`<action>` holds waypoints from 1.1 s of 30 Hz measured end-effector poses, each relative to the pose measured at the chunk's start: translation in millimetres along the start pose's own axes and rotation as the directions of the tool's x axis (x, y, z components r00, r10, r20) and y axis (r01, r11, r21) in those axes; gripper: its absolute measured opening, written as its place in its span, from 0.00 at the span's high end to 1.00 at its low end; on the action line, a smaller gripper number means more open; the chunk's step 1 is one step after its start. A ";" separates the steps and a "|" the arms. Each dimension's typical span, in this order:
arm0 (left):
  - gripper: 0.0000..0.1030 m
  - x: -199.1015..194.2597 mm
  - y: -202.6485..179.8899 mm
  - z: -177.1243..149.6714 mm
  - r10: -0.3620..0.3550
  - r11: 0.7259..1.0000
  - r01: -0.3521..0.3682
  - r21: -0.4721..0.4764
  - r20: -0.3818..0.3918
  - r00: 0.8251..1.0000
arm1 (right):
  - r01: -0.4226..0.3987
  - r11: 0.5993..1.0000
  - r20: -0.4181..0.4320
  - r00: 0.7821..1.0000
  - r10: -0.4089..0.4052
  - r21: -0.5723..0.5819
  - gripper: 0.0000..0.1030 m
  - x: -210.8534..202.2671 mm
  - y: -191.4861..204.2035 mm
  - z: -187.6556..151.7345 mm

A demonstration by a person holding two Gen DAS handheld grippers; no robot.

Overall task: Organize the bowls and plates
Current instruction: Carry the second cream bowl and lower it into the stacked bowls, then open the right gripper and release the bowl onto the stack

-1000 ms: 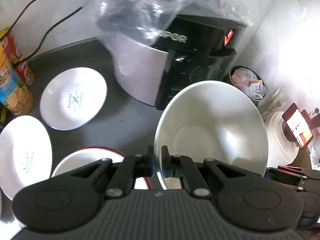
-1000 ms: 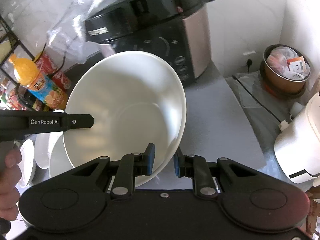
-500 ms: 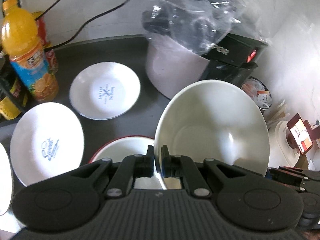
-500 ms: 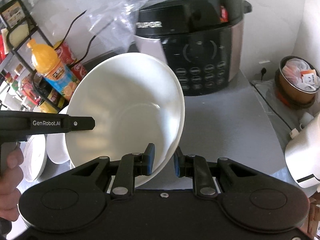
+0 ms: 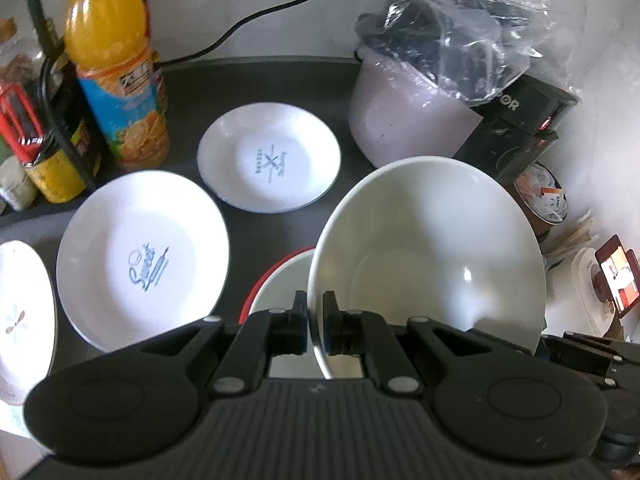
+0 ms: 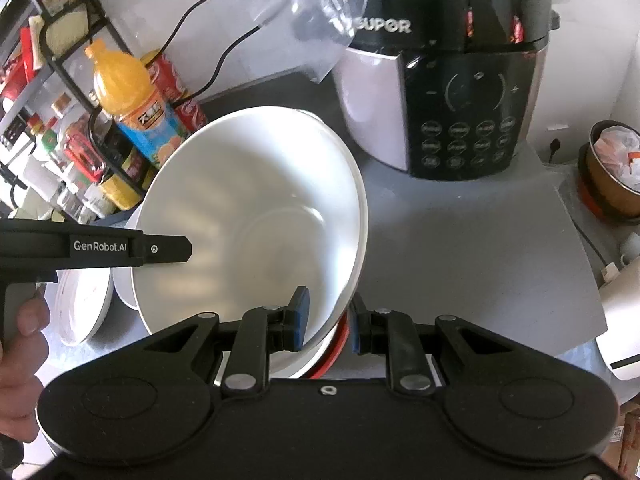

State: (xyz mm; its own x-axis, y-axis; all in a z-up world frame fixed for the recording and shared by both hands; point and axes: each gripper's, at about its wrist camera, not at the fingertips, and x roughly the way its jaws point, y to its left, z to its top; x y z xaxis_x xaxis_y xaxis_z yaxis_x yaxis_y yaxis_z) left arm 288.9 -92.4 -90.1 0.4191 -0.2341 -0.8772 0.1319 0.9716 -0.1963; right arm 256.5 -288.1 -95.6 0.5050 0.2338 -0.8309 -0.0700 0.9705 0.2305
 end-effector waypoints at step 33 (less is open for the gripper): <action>0.95 30.2 34.0 -23.2 0.017 0.993 -0.029 -0.114 -0.102 0.995 | -0.002 0.987 -0.142 0.990 -0.021 -0.162 0.74 35.3 27.1 -17.7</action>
State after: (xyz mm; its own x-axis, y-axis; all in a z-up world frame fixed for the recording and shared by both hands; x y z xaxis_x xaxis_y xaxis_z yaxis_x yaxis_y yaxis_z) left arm 285.2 -65.6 -133.5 0.3275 -0.2128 -0.9206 0.0163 0.9754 -0.2197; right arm 257.2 -252.5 -127.7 0.3790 0.2189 -0.8991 -0.2098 0.9667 0.1469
